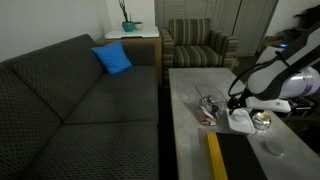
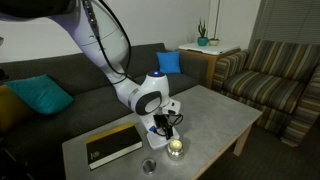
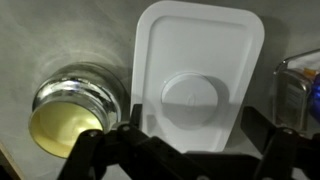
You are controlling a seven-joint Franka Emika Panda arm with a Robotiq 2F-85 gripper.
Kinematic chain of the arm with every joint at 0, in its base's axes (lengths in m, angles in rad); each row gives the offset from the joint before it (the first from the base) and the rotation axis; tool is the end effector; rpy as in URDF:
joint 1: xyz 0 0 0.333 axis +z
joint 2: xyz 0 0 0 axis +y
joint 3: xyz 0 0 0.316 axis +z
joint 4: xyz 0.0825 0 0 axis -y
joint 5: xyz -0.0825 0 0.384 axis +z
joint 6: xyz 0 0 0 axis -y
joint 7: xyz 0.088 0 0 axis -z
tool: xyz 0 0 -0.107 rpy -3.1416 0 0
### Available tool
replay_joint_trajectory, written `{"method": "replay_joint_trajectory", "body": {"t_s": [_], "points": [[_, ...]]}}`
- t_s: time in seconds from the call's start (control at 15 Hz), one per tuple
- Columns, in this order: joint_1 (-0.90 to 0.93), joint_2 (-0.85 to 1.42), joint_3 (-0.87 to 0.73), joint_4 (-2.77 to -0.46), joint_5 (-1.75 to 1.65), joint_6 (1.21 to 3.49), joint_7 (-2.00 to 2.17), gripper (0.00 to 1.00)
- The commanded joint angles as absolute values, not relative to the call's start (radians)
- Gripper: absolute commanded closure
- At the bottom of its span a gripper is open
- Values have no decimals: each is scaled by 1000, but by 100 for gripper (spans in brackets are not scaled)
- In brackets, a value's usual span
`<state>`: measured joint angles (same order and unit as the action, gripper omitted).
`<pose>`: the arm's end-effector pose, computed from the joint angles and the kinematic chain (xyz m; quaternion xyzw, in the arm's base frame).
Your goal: Place the white lid on top of the food container on the left
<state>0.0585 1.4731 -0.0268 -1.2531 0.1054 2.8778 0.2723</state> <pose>0.6559 0.0183 -0.1286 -0.9848 0.1559 -0.0746 0.0167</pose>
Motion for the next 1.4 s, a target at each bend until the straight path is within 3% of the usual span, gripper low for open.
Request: {"method": "replay_joint_trajectory", "body": {"t_s": [0.0, 1.33], "points": [[0, 1473, 49, -1263, 135, 2929, 213, 0], [43, 1475, -19, -1259, 119, 2834, 232, 0]]}}
